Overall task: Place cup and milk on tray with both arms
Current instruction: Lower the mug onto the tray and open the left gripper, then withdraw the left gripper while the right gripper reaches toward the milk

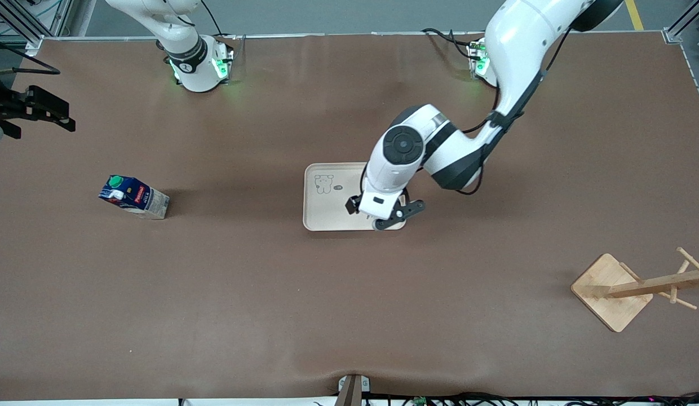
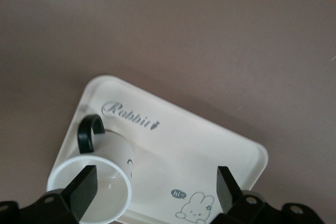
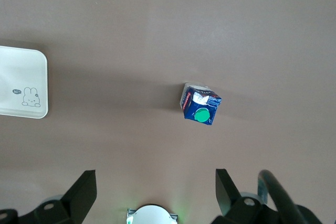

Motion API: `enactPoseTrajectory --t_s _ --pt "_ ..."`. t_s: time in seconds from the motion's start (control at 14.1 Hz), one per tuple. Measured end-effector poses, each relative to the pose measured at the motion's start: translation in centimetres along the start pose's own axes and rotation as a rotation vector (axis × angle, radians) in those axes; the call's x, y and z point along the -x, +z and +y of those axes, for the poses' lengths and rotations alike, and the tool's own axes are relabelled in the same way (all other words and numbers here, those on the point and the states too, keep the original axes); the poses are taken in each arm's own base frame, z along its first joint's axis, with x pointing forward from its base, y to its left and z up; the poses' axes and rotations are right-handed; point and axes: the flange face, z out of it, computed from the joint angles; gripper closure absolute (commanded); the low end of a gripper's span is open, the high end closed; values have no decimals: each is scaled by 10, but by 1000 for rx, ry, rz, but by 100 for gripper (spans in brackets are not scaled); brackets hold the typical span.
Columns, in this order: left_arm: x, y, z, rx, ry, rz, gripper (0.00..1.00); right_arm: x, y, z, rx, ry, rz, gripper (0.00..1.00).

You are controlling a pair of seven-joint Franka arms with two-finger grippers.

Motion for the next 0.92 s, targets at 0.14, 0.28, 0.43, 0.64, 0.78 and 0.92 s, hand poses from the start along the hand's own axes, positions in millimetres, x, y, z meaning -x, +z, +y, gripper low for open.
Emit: enactPoseTrajectory --t_s 0.14,0.28,0.43,0.64,0.78,0.92 --pt "-22 -34 -13 9 3 33 0 0 0 0 0 0 0 0" --pt "-43 -64 -29 -3 17 58 0 0 0 0 0 0 0 0" --pt "-59 -94 -46 -25 43 78 0 0 0 0 0 0 0 0" --pt "-83 -137 -76 -52 85 108 0 -1 2 0 -1 0 -3 0" --pt "-102 -161 -101 -77 128 120 0 -3 3 0 -1 0 -6 0" --pt "-121 -182 -127 -110 180 119 0 -4 4 0 -2 -1 -6 0"
